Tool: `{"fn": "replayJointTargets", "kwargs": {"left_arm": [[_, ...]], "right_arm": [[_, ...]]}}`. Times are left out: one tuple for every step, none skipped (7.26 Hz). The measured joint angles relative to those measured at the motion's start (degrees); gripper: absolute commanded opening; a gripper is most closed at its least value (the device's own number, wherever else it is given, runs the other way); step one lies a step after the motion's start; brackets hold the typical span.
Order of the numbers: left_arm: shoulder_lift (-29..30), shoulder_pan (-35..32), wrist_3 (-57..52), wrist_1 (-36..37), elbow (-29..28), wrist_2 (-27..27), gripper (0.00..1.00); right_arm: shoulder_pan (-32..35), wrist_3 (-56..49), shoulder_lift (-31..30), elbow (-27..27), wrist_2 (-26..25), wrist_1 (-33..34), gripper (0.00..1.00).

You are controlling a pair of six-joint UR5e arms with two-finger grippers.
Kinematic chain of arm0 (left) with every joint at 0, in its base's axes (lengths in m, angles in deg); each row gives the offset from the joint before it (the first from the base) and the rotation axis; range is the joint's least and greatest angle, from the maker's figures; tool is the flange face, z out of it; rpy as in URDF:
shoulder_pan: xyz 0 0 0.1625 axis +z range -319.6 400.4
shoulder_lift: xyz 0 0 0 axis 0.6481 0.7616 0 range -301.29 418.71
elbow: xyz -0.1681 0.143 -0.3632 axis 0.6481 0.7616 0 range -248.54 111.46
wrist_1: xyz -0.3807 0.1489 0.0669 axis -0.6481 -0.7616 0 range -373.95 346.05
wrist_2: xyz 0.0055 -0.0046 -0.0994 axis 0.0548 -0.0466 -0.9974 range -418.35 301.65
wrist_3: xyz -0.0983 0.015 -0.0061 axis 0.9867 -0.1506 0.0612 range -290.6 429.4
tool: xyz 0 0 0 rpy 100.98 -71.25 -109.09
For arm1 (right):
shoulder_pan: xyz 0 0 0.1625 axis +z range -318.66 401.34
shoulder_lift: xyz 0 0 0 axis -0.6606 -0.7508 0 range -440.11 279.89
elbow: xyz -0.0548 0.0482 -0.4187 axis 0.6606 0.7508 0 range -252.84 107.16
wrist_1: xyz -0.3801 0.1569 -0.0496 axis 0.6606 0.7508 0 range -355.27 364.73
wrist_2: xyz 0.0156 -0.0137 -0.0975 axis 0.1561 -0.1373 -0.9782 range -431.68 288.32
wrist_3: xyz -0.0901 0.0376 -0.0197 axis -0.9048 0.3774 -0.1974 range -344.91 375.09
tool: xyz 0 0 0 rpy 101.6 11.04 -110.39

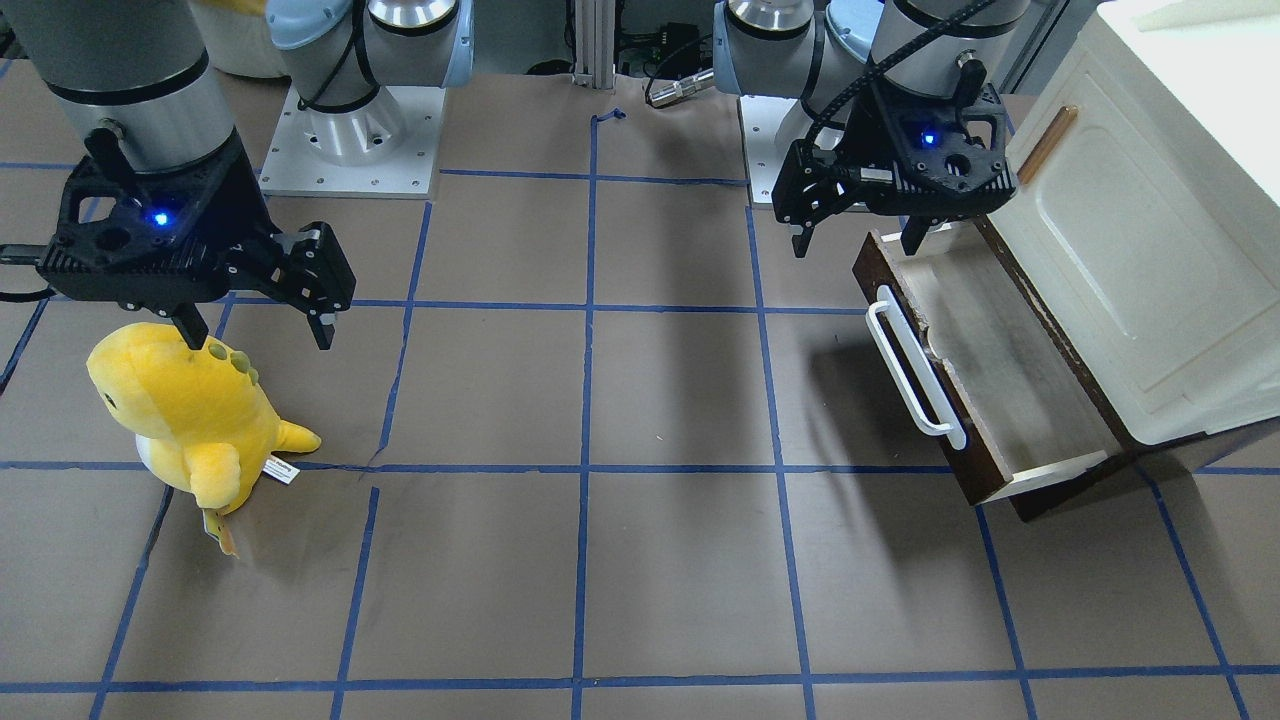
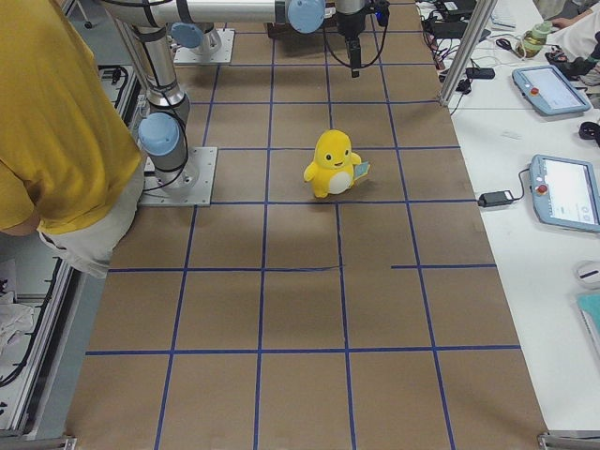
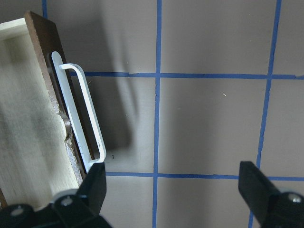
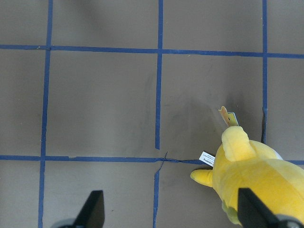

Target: Pull drawer sideways

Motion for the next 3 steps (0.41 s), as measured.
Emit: {"fn": "replayJointTargets", "kwargs": {"left_arm": [[-0.1,0.0,0.0,0.0,0.0,0.0,1.00],[-0.2,0.0,0.0,-0.1,0.0,0.0,1.00],[-0.3,0.0,0.0,-0.2,0.1,-0.1,1.00]], "right_arm": [[0.0,0.0,0.0,0.0,0.0,0.0,1.00],[0.0,0.0,0.0,0.0,0.0,0.0,1.00],[0.0,0.0,0.0,0.0,0.0,0.0,1.00]]}}
